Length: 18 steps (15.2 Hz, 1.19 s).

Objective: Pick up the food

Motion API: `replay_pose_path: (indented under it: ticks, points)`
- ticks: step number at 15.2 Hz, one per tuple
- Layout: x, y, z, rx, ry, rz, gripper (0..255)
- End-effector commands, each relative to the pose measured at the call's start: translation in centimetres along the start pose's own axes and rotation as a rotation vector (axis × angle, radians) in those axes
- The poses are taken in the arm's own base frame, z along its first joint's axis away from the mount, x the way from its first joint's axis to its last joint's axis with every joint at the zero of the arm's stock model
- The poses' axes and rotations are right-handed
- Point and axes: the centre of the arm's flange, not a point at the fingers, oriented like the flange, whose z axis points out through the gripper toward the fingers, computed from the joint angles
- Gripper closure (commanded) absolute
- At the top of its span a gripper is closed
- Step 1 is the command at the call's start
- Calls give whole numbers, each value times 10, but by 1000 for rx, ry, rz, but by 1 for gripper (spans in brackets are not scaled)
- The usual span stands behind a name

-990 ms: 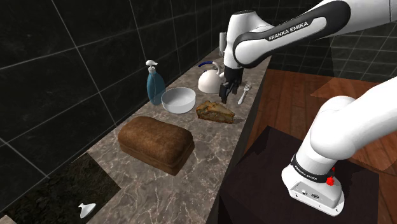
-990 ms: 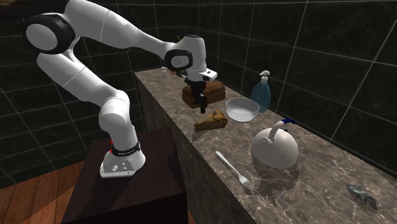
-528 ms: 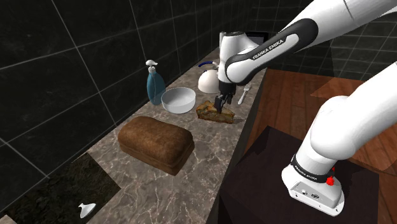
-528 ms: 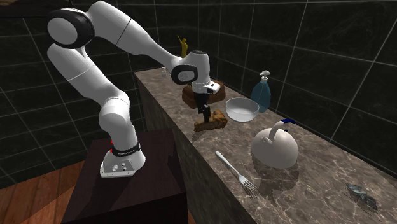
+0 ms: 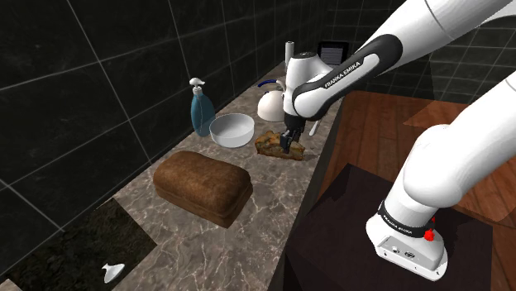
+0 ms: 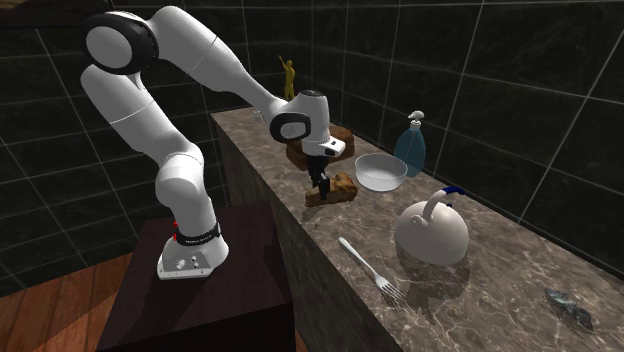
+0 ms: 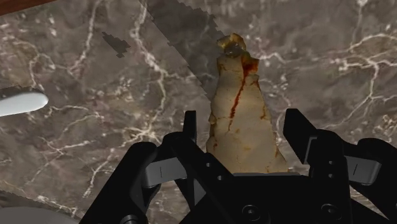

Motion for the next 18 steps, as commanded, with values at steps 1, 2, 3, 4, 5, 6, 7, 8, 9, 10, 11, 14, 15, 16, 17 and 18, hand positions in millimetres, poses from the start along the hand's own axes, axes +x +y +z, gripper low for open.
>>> replay_pose_path:
  ticks: [1, 2, 3, 4, 5, 6, 7, 8, 9, 10, 11, 14, 15, 16, 17, 18]
  points:
    - [0, 0, 1, 0, 0, 0, 255]
    - [0, 0, 1, 0, 0, 0, 255]
    - [0, 0, 1, 0, 0, 0, 255]
    - [0, 0, 1, 0, 0, 0, 255]
    - [0, 0, 1, 0, 0, 0, 255]
    - [0, 0, 1, 0, 0, 0, 255]
    - [0, 0, 1, 0, 0, 0, 255]
    - [0, 0, 1, 0, 0, 0, 255]
    - [0, 0, -4, 0, 0, 0, 255]
    - [0, 0, -9, 0, 0, 0, 255]
    - [1, 0, -15, 0, 0, 0, 255]
    - [2, 0, -30, 0, 0, 0, 255]
    - [2, 0, -36, 0, 0, 0, 255]
    - [3, 0, -41, 0, 0, 0, 255]
    - [3, 0, -46, 0, 0, 0, 255]
    - [4, 0, -52, 0, 0, 0, 255]
